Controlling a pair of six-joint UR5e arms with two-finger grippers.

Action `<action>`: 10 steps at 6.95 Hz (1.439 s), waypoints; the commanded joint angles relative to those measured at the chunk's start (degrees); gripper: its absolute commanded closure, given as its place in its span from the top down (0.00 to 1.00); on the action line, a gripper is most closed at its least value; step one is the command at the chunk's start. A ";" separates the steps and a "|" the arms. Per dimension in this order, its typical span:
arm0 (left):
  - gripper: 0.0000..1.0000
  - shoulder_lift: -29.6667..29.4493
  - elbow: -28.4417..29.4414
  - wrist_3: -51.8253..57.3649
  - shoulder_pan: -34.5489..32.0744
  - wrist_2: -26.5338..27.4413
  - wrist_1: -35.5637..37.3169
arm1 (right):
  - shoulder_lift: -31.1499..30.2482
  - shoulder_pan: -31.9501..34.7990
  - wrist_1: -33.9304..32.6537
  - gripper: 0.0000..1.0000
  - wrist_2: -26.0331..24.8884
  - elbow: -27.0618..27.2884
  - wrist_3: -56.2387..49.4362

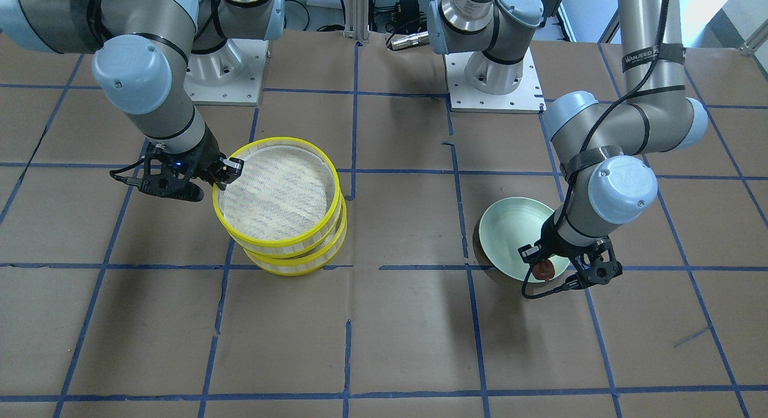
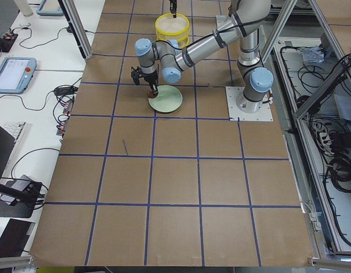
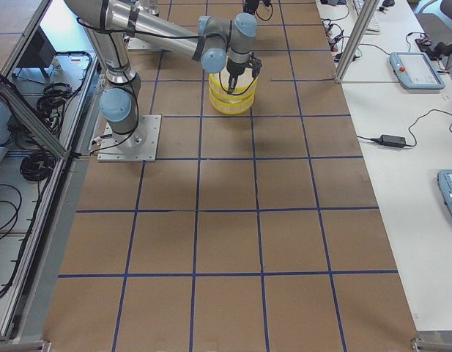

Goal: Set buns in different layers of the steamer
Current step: 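Grasp the brown bun with the left gripper and lift it from the plate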

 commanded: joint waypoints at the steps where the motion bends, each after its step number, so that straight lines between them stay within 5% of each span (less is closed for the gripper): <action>1: 0.12 0.89 1.75 0.62 -0.13 0.01 -1.45 | 0.00 0.92 -6.90 0.09 -0.06 3.25 0.35; 10: 0.12 0.98 1.84 1.24 -0.13 0.01 -1.45 | 2.20 1.98 -8.59 0.08 -1.29 3.78 4.66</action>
